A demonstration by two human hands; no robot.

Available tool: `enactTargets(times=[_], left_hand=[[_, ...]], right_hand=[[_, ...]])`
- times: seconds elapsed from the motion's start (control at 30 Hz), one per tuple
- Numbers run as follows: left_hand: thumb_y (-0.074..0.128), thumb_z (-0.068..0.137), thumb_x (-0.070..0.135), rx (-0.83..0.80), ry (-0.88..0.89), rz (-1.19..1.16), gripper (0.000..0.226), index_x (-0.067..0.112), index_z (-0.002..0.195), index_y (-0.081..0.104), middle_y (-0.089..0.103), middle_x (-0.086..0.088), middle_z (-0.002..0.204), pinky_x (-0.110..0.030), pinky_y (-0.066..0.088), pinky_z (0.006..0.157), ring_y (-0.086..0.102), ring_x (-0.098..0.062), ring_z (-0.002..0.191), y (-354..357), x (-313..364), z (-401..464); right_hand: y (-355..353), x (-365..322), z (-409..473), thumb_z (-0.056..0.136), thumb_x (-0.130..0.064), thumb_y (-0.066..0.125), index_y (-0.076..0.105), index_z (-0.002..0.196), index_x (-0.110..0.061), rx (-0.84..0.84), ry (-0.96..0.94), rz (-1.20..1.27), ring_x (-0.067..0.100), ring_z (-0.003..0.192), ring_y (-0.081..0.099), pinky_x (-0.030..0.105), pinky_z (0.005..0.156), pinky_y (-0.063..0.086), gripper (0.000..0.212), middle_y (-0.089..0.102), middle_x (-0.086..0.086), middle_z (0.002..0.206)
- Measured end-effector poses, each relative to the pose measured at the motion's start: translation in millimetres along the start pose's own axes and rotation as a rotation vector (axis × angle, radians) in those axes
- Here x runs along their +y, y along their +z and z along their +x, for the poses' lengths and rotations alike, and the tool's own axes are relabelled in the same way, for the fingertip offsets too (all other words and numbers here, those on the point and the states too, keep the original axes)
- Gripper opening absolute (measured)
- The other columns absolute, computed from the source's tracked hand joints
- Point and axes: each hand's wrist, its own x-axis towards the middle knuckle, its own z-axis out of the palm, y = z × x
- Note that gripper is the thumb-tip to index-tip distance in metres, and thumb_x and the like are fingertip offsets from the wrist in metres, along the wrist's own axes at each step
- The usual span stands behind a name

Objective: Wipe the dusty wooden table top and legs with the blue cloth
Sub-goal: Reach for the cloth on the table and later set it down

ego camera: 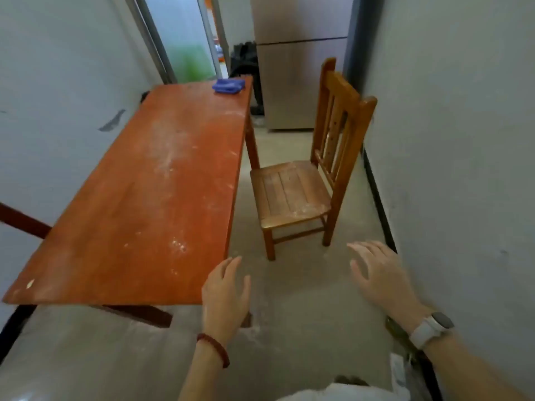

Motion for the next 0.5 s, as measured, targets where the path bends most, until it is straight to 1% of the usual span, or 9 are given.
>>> enactTargets(times=[0.03,0.1,0.13,0.2,0.27,0.33,0.4,0.43,0.5], left_hand=[[0.054,0.088,0.029,-0.054,0.001,-0.004,0.046,0.022,0.132,0.043,0.045,-0.001,0.135,-0.038,0.035,0.107,0.040,-0.017,0.127,10.7,3.0,4.9],[0.053,0.089,0.029,-0.112,0.059,0.000,0.047,0.021,0.133,0.042,0.045,-0.001,0.136,-0.039,0.038,0.105,0.042,-0.017,0.127,30.2,16.7,17.1],[0.053,0.089,0.028,-0.154,0.084,0.013,0.046,0.021,0.133,0.042,0.045,-0.002,0.135,-0.039,0.040,0.103,0.043,-0.018,0.126,38.4,24.8,25.5],[0.052,0.089,0.029,-0.204,0.137,0.031,0.046,0.022,0.133,0.042,0.044,-0.001,0.136,-0.039,0.039,0.104,0.041,-0.016,0.126,52.3,49.6,47.8],[0.049,0.090,0.031,-0.228,0.186,0.064,0.045,0.024,0.134,0.040,0.042,0.002,0.137,-0.039,0.035,0.107,0.039,-0.014,0.127,62.5,76.3,81.1],[0.048,0.091,0.032,-0.218,0.238,0.114,0.043,0.023,0.132,0.042,0.044,0.002,0.136,-0.038,0.032,0.108,0.040,-0.015,0.126,71.8,106.2,122.6],[0.048,0.091,0.030,-0.205,0.266,0.138,0.040,0.022,0.130,0.045,0.046,0.001,0.133,-0.036,0.031,0.106,0.042,-0.016,0.123,79.3,142.3,167.8],[0.047,0.091,0.030,-0.198,0.276,0.147,0.039,0.022,0.129,0.046,0.046,0.001,0.133,-0.036,0.031,0.105,0.043,-0.016,0.123,81.9,163.6,191.1],[0.044,0.092,0.029,-0.154,0.324,0.176,0.034,0.022,0.125,0.048,0.049,0.002,0.131,-0.033,0.035,0.103,0.045,-0.015,0.119,84.9,212.2,236.0]], right_hand=[[5.7,10.5,-2.9,0.083,-0.036,0.038,0.063,0.110,-0.011,0.011,0.040,-0.006,0.029,0.106,0.060,0.047,0.091,0.048,0.045,0.067,0.008,0.108],[9.0,30.5,-4.1,0.083,-0.030,0.045,0.065,0.108,-0.008,0.008,0.116,0.006,0.030,0.103,0.061,0.041,0.088,0.048,0.038,0.068,0.010,0.105],[7.4,38.9,-2.5,0.085,-0.026,0.047,0.065,0.108,-0.007,-0.029,0.176,0.012,0.030,0.104,0.060,0.039,0.088,0.048,0.035,0.067,0.010,0.106],[2.5,59.7,11.8,0.091,-0.022,0.049,0.062,0.113,-0.008,-0.068,0.229,0.005,0.026,0.112,0.055,0.036,0.093,0.043,0.029,0.064,0.008,0.114],[-4.9,81.2,40.1,0.093,-0.022,0.048,0.059,0.118,-0.011,-0.082,0.262,0.019,0.022,0.117,0.051,0.032,0.097,0.038,0.030,0.061,0.005,0.119],[-13.0,105.2,79.2,0.093,-0.022,0.048,0.059,0.117,-0.010,-0.061,0.276,0.044,0.023,0.115,0.051,0.033,0.098,0.038,0.029,0.062,0.007,0.118],[-25.7,132.0,124.6,0.091,-0.022,0.048,0.062,0.113,-0.007,-0.028,0.270,0.073,0.028,0.111,0.054,0.038,0.095,0.041,0.030,0.064,0.011,0.114],[-35.0,146.0,148.6,0.091,-0.022,0.047,0.062,0.113,-0.006,-0.019,0.269,0.082,0.030,0.110,0.054,0.040,0.095,0.041,0.031,0.064,0.013,0.113],[-60.2,173.2,195.2,0.091,-0.026,0.041,0.060,0.115,-0.006,-0.033,0.264,0.068,0.031,0.112,0.052,0.038,0.095,0.039,0.037,0.062,0.014,0.116]])
